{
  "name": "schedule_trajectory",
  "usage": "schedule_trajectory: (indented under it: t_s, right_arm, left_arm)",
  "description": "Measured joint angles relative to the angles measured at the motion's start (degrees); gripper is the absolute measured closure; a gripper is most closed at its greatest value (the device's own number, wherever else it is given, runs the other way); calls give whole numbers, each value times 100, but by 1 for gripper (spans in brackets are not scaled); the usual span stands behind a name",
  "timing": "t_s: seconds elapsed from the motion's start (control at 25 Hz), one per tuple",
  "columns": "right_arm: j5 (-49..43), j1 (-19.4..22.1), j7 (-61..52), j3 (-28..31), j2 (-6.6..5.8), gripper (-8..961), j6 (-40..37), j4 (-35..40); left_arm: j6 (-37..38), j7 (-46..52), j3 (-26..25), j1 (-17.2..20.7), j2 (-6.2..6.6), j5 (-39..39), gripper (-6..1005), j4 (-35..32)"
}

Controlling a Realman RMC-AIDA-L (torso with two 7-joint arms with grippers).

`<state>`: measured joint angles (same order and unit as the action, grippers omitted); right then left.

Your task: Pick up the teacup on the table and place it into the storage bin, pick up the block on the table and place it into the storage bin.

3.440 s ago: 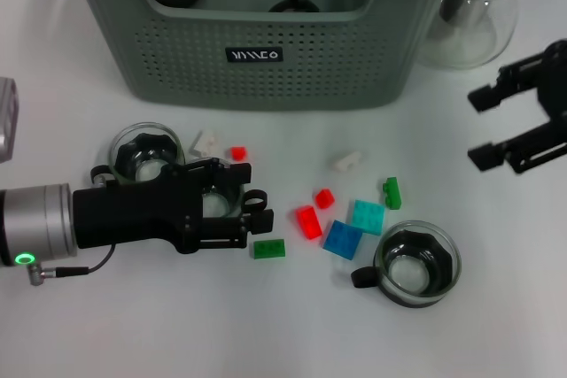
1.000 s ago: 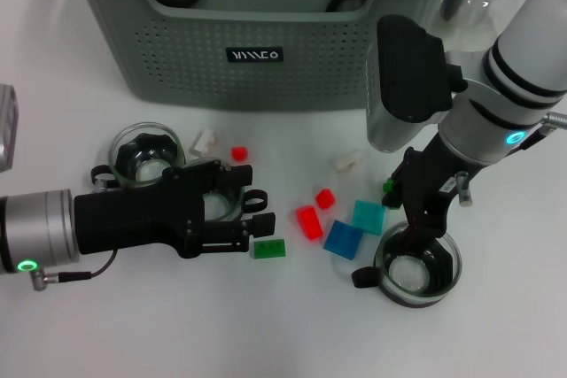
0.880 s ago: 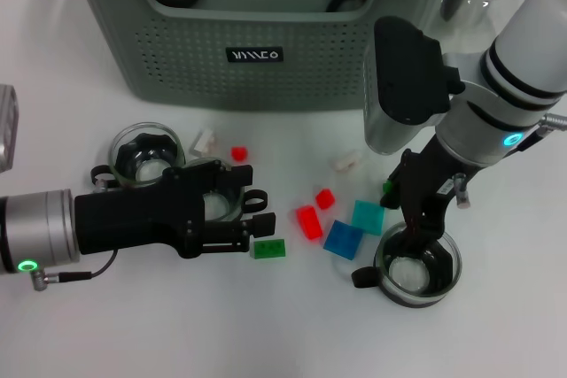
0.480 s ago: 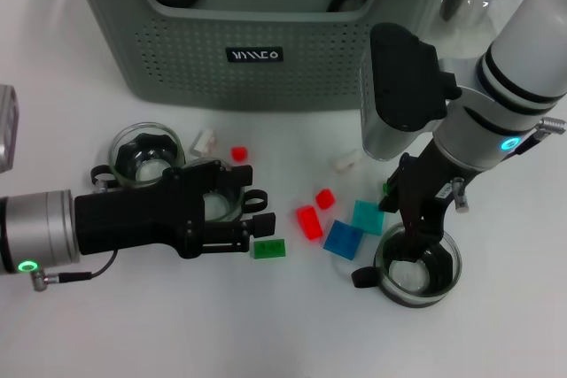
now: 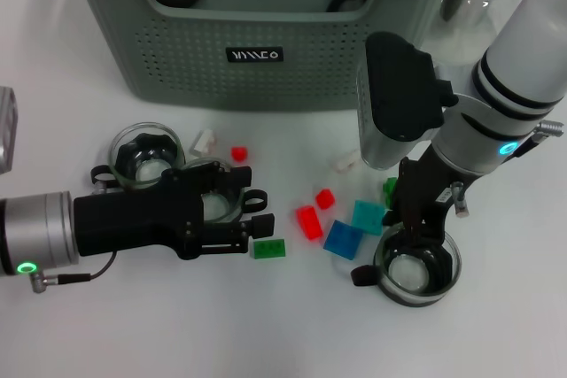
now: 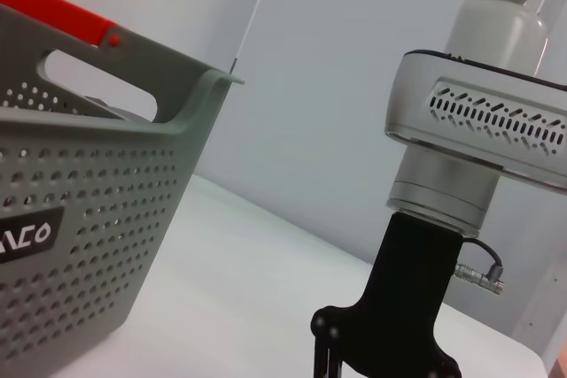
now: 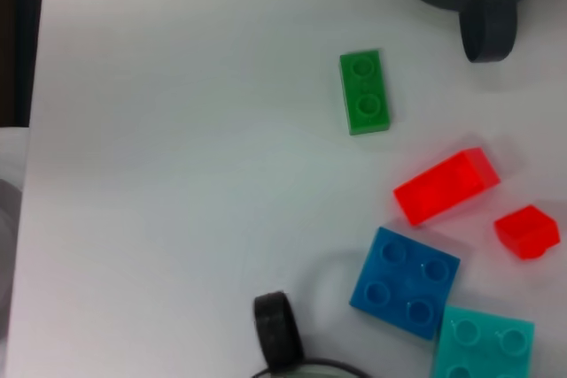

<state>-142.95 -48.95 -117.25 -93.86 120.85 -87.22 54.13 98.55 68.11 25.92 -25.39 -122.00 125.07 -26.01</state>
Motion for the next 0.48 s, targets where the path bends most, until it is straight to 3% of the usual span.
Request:
schedule_trajectory:
  t_s: [0.24,0.32,0.48]
  right_arm:
    - [3,-1,-103,-6,-16,631,-9,0]
    - [7,-2,-111,1,-18,859,-54,1]
    - [36,1,-111,32,-35,894,-94,6]
  left_arm:
    - [-3,0,-9,18,0,0,140,0]
    - [-4,0,-8,26,0,-1,140,-2]
    - [-4,0,-8,33,0,-3,140,-7]
